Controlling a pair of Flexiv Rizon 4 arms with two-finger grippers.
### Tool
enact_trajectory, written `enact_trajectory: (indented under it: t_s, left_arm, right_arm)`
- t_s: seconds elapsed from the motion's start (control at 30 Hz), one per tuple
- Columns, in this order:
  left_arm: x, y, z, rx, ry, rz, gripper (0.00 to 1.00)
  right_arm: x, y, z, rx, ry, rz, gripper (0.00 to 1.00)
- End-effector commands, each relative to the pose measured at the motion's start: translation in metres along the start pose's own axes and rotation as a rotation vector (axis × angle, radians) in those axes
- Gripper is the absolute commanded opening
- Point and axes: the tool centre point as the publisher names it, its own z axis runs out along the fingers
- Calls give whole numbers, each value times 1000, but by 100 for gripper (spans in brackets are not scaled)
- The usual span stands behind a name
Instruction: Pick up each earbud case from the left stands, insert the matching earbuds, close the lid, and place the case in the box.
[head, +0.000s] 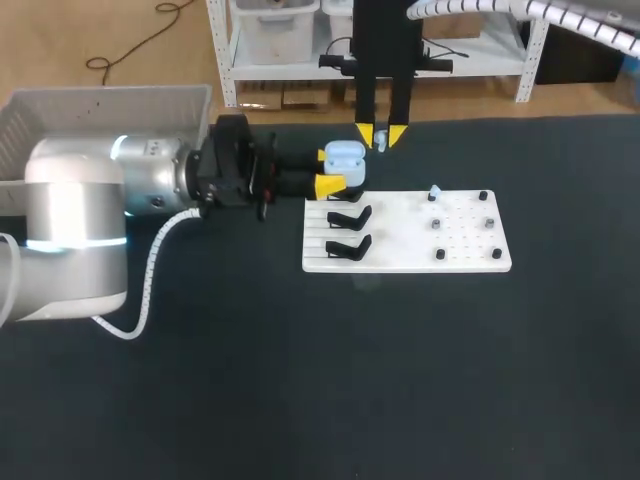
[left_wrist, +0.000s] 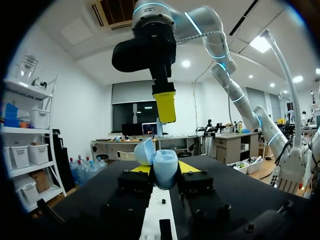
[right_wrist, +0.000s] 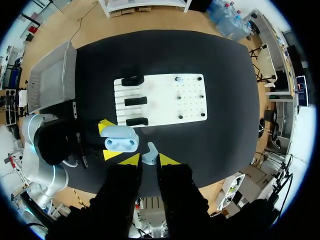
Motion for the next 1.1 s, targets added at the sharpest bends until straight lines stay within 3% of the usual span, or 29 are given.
enact_trajectory:
  t_s: [0.03,0.2,0.5,1.1]
  left_arm:
    - [3,0,1,-1,-4,2,0]
    - [5,0,1,-2,-8,11,0]
    - [8,2,2,-5,-13,28,0]
    - [10,3,4,-2,-12,24,0]
  right_arm:
    - [2,2,0,2,-1,0,0]
    - [2,10,0,5,64,72,0]
    - [9,20,-1,-8,102,138,0]
    - [5,32,15,33,88,205,0]
